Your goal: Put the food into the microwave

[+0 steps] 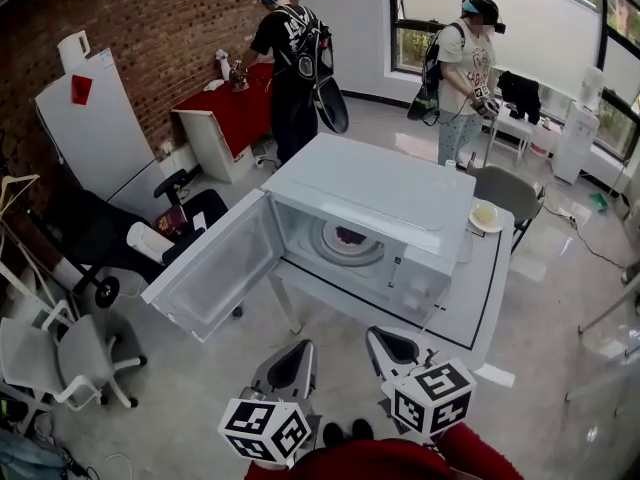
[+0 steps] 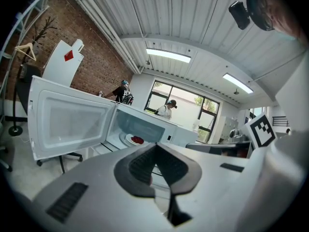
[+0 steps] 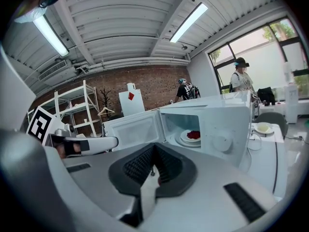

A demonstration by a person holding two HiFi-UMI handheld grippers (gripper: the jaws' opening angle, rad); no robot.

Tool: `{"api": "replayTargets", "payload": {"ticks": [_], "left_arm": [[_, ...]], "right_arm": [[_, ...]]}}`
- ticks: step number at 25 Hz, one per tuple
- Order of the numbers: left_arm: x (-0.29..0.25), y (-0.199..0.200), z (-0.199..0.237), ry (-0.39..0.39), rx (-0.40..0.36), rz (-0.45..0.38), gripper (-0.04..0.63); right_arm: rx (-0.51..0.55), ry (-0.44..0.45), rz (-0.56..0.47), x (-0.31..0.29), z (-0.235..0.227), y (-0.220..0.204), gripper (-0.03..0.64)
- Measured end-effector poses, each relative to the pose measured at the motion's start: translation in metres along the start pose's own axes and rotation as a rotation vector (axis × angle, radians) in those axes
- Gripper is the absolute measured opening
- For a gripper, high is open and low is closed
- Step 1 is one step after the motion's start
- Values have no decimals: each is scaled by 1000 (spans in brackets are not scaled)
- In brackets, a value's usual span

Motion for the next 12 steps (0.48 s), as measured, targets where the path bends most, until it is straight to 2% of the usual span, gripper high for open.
{"api": "replayTargets", "payload": {"ticks": [6, 12], "left_arm": [[4, -2, -6, 10, -39, -4, 9], [8, -2, -6, -10, 7, -8, 9]], "right_arm": [[5, 5, -4, 5, 0, -4, 12], [14, 0, -17, 8, 4, -6, 12]]}}
Point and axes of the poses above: the fingertips, and each gripper's own axes: x backward along the fingers, z to its left, y out of its top, the point moved 8 cm from there along x, backward along the fingers, and after that the axes turned 6 degrees about y, right-handed, at the moved point
